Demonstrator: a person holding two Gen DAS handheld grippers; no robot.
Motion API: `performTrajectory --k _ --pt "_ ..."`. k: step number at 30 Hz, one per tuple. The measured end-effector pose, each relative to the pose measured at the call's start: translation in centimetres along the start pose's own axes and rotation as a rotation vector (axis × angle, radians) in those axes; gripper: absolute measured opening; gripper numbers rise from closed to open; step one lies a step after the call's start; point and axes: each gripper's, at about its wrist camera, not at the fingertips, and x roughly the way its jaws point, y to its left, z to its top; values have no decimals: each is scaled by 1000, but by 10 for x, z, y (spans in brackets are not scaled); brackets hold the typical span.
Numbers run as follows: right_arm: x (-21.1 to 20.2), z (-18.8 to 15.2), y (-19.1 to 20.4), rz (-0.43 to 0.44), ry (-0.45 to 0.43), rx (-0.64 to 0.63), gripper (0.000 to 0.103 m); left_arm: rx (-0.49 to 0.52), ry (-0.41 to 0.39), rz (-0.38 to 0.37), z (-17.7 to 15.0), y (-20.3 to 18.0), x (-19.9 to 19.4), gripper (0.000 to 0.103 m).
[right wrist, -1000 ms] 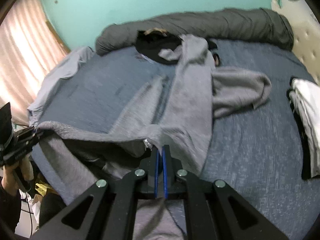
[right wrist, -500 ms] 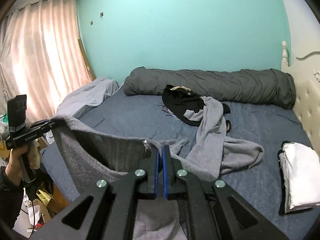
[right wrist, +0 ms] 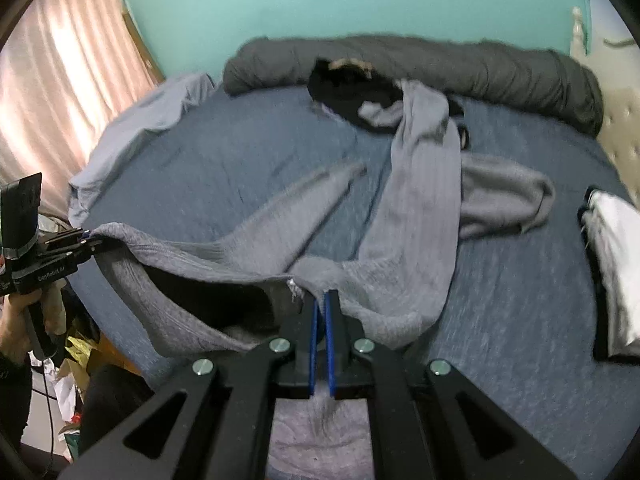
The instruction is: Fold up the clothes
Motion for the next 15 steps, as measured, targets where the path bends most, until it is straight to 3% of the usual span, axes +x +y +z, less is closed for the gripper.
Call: performTrajectory --k 9,11,12,13,15 --pt "53 -22 -24 20 56 88 6 -25 83 15 -17 14 39 10" --pt "51 -24 -27 34 36 82 15 -34 91 20 -17 17 44 10" --pt "49 -24 -29 43 30 80 27 -40 94 24 -17 19 46 10" --pt "47 -25 -31 52 23 79 47 -43 97 27 -16 20 48 10" --pt "42 -29 -39 71 8 83 63 -43 97 31 -17 21 51 10"
